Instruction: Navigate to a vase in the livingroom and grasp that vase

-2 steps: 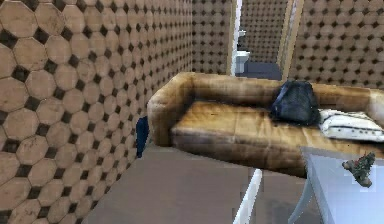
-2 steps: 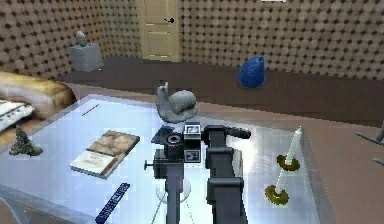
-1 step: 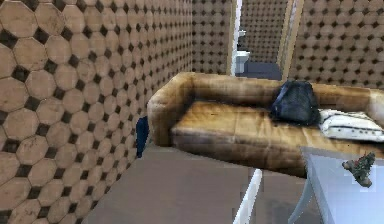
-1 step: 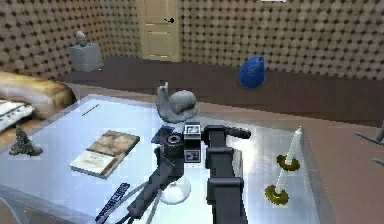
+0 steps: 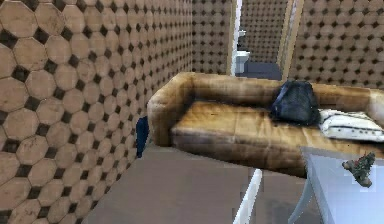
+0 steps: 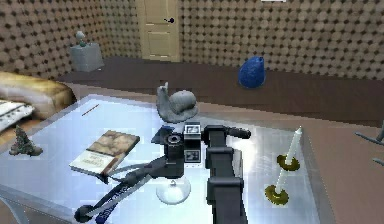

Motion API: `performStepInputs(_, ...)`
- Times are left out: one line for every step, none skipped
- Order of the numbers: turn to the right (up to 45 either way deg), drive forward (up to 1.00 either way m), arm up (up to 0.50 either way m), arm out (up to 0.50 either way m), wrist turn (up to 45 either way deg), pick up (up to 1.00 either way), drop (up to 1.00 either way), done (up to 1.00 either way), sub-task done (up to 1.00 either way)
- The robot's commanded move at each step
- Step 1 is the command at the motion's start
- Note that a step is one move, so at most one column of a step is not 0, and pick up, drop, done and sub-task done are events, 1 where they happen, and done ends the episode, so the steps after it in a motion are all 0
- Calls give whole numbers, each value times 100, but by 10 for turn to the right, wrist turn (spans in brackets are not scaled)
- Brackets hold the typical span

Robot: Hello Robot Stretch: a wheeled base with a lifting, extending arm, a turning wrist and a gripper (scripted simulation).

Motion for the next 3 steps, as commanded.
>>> performStepInputs(0,0,0,0,450,0,0,0,0)
performStepInputs(0,0,0,0,300,0,0,0,0)
performStepInputs(0,0,-30,0,0,0,0,0,0)
